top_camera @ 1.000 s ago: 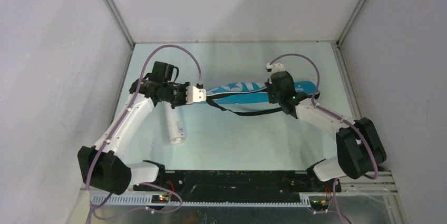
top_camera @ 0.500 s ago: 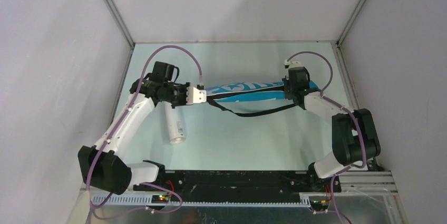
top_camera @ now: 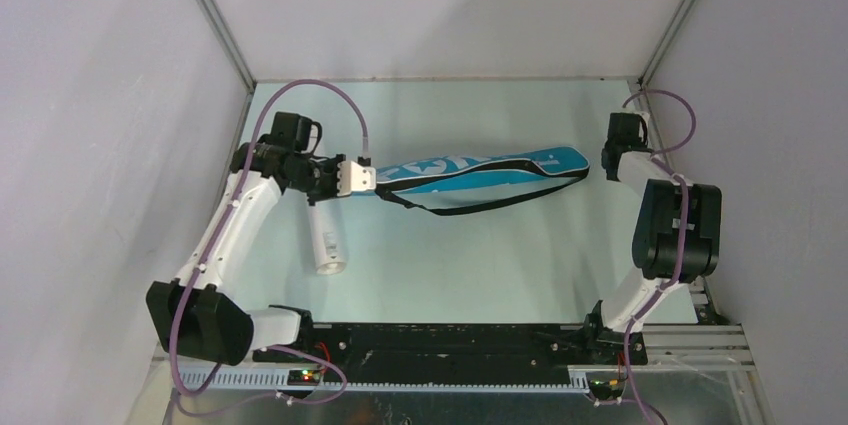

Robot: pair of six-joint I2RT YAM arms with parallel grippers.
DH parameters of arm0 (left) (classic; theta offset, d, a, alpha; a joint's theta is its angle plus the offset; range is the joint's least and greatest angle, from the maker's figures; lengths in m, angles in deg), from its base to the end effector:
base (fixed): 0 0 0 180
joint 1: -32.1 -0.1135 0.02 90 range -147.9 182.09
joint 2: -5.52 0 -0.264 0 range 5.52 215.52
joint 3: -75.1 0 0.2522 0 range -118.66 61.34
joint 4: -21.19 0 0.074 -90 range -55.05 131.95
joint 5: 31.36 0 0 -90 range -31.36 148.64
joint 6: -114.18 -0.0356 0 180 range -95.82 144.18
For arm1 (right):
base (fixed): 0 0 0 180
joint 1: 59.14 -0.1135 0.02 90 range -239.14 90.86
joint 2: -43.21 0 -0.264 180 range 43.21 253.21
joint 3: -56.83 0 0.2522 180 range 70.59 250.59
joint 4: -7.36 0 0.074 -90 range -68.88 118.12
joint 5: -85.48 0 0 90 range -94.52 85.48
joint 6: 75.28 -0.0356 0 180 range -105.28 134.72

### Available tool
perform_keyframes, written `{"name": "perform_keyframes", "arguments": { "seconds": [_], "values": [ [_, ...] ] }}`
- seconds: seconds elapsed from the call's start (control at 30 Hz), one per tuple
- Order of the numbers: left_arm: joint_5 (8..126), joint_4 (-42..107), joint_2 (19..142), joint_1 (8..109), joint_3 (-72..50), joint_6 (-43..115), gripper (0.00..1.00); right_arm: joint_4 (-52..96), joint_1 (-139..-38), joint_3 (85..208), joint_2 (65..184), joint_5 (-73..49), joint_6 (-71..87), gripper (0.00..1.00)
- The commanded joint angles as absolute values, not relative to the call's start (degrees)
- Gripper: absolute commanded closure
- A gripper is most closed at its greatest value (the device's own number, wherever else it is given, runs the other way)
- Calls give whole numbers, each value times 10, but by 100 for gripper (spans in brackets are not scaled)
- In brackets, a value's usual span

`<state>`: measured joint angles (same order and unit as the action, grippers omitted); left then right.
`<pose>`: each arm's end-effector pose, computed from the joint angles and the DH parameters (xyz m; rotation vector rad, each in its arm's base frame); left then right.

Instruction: Pack up the badminton gear

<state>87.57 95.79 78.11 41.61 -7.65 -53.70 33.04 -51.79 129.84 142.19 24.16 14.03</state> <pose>0.2286 -0.0557 0.3150 1.8249 1.6992 -0.2139 0.3481 -0.0621 0.1813 0.3849 2.4031 -0.6676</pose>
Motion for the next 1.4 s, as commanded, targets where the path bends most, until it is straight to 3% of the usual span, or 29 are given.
{"name": "perform_keyframes", "arguments": {
  "seconds": [0.0, 0.1, 0.17, 0.23, 0.3, 0.43, 0.5, 0.87, 1.03, 1.17, 1.3, 1.37],
  "values": [
    [866, 1009, 782, 407, -112, -559, 100, 328, -520, 1327, 1415, 184, 204, 100],
    [880, 1025, 793, 408, -129, -563, 100, 381, -550, 1326, 1368, -15, 246, 99],
    [878, 1036, 795, 408, -129, -575, 100, 391, -565, 1326, 1338, -145, 190, 75],
    [875, 1045, 795, 407, -124, -590, 100, 394, -573, 1324, 1315, -196, 87, 54],
    [869, 1061, 796, 407, -121, -605, 100, 363, -585, 1305, 1293, -233, 13, 44],
    [855, 1066, 793, 407, -107, -607, 100, 281, -640, 1274, 1279, -252, -46, 31],
    [857, 1061, 790, 407, -102, -607, 100, 257, -659, 1275, 1297, -271, -69, 29],
    [856, 1052, 785, 407, -97, -597, 100, 316, -690, 1291, 1341, -138, -136, 31],
    [856, 1055, 789, 407, -97, -597, 100, 299, -687, 1291, 1361, -140, -138, 33],
    [857, 1058, 789, 407, -99, -597, 100, 249, -693, 1292, 1388, -170, -161, 43],
    [856, 1060, 788, 407, -99, -597, 100, 241, -696, 1291, 1397, -161, -184, 62],
    [855, 1060, 788, 407, -98, -596, 100, 242, -695, 1290, 1396, -144, -190, 78]
  ]
}}
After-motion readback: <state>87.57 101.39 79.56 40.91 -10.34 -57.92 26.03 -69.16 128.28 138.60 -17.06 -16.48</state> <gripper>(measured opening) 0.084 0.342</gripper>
